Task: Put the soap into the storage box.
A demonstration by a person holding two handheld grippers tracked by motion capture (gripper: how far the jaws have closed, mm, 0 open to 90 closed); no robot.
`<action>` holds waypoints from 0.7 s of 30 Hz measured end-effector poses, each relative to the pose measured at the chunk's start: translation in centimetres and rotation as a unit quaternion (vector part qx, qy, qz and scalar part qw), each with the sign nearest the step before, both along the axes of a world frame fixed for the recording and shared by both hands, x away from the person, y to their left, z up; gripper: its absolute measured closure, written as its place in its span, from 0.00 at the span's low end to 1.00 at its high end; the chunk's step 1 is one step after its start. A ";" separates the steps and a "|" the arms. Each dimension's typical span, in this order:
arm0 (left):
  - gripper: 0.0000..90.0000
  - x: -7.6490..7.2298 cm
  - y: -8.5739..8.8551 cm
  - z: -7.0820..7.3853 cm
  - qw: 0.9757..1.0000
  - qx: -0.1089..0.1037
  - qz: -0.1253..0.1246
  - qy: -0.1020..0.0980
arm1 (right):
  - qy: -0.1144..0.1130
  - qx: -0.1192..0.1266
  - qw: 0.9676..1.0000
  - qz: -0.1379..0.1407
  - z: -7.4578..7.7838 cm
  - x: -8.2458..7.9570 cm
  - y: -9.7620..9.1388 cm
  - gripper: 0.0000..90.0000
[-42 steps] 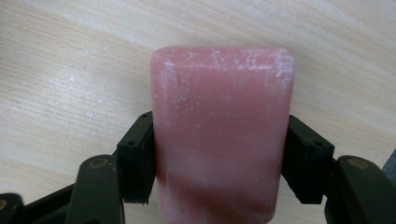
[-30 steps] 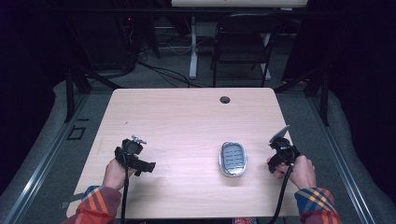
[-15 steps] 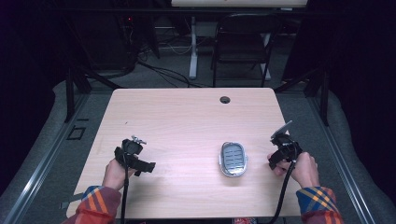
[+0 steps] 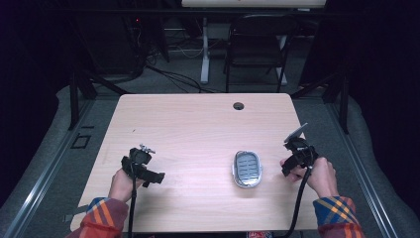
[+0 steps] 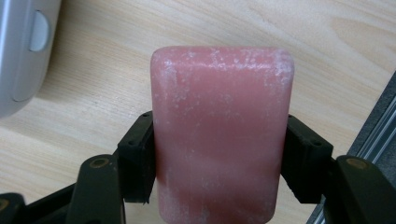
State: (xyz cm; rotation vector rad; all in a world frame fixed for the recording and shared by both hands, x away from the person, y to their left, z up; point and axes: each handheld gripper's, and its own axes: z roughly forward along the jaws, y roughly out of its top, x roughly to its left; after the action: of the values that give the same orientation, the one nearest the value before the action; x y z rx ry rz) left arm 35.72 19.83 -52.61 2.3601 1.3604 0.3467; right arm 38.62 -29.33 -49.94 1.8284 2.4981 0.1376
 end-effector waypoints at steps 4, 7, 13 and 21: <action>0.00 0.0 -0.1 0.0 1.000 0.001 -0.002 0.000 | -0.004 -0.001 1.000 0.001 0.3 0.0 0.3 0.41; 0.00 0.0 0.0 0.0 1.000 0.001 -0.001 0.000 | 0.005 -0.004 1.000 0.011 0.6 0.2 0.4 0.41; 0.00 0.0 -0.1 0.0 1.000 0.001 -0.002 0.000 | -0.007 0.003 1.000 0.013 1.1 0.1 0.9 0.41; 0.00 0.0 -0.1 0.0 1.000 0.002 -0.002 0.001 | -0.015 0.007 1.000 0.021 1.7 0.1 1.8 0.41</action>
State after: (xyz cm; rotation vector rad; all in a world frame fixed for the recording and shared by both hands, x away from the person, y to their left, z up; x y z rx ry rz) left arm 35.75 19.77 -52.64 2.3669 1.3570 0.3476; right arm 38.74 -27.52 -48.29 1.7646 2.5228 0.1842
